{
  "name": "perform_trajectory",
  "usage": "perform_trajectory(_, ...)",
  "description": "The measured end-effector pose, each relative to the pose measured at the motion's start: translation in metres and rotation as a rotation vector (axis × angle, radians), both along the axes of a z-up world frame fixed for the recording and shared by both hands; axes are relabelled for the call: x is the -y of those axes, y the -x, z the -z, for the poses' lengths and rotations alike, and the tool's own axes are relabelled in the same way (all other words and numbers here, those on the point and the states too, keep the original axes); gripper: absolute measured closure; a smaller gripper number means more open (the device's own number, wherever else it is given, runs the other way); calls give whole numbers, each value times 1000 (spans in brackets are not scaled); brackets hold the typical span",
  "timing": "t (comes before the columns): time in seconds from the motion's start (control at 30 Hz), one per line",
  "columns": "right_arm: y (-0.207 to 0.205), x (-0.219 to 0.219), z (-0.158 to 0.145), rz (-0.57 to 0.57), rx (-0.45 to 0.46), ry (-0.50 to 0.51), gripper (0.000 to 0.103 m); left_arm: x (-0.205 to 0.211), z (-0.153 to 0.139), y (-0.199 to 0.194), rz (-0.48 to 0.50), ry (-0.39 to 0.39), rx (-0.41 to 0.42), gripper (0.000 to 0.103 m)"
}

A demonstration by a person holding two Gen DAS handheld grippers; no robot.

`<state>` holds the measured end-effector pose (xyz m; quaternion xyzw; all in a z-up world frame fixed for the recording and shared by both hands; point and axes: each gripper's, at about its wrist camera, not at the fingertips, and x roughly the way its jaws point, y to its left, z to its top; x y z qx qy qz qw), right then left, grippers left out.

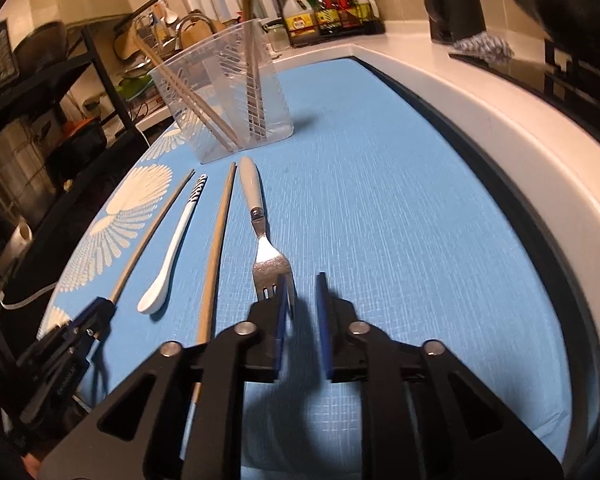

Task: Organize utensils
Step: 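Close the right tool on the metal fork while the left tool holds its chopstick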

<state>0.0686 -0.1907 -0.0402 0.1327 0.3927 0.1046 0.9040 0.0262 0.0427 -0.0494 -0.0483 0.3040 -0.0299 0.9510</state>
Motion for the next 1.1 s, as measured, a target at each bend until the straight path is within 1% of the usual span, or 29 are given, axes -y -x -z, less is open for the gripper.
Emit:
perform_trajectory(0.2, 1, -2, 3, -3, -26, -43, 75, 0, 1, 1, -3, 0, 6, 96)
perform_trajectory(0.3, 1, -8, 2, -11, -23, -19, 75, 0, 1, 1, -2, -1, 7, 96)
perform_trajectory(0.4, 2, -16, 3, -27, -25, -11, 84, 2, 1, 2, -1, -10, 11, 96)
perform_trajectory(0.53, 8, -24, 1, -23, 20, 63, 85, 2, 1, 2, 0, -14, 14, 96)
perform_trajectory(0.63, 12, -23, -5, -1, 78, 131, 86, 2, 1, 3, 4, -15, 17, 96)
perform_trajectory(0.67, 14, -23, -8, 7, 109, 173, 89, 2, 1, 3, 4, -16, 18, 96)
perform_trajectory(0.7, 15, -23, -9, 9, 137, 217, 100, 2, 1, 3, 4, -20, 19, 96)
perform_trajectory(0.77, 14, -23, -3, -2, 167, 287, 101, 3, 2, 3, 2, -24, 22, 96)
perform_trajectory(0.83, 16, -20, 0, -10, 187, 289, 101, 3, 2, 3, 1, -23, 24, 96)
perform_trajectory(0.93, 16, -19, 1, -42, 178, 243, 100, 2, 2, 3, 2, -24, 25, 96)
perform_trajectory(1.1, 18, -23, 2, -53, 186, 247, 97, 2, 2, 3, 3, -23, 25, 96)
